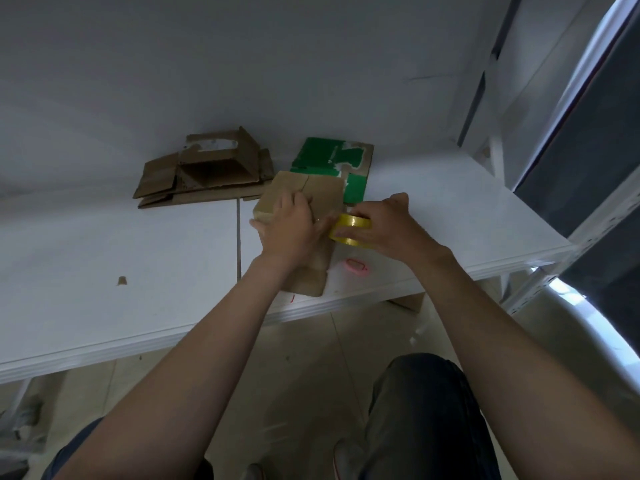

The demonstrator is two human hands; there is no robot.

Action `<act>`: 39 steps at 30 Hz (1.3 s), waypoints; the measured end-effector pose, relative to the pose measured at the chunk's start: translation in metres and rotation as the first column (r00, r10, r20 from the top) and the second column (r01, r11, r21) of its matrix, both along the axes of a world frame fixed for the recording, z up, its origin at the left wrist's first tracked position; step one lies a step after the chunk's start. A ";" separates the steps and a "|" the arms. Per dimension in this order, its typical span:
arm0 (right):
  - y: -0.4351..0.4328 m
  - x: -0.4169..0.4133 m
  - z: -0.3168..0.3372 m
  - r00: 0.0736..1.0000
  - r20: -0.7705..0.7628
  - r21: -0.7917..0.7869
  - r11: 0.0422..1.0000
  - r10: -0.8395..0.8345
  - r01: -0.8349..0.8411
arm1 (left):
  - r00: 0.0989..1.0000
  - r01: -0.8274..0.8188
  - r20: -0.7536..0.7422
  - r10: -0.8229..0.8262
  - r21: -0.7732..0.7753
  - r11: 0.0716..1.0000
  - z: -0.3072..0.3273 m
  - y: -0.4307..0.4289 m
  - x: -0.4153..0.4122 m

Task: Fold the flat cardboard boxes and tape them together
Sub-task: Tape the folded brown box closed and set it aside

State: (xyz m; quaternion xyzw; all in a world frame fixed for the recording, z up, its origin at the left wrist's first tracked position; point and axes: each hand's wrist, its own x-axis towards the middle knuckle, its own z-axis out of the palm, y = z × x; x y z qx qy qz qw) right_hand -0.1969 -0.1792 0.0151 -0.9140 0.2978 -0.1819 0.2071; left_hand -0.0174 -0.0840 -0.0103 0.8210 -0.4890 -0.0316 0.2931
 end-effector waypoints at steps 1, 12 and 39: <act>0.003 -0.004 -0.002 1.000 0.011 0.056 0.998 0.023 -0.023 | 1.000 0.012 -0.008 -0.012 0.008 1.000 0.001 0.000 0.004; 0.007 -0.006 -0.001 0.992 0.122 -0.062 0.998 -0.009 0.016 | 0.981 0.018 0.193 -0.021 0.021 1.000 -0.001 0.017 0.012; -0.009 0.023 -0.002 0.984 -0.162 -0.194 0.980 -0.074 0.042 | 0.963 -0.150 0.225 0.149 -0.013 0.989 0.003 0.005 -0.010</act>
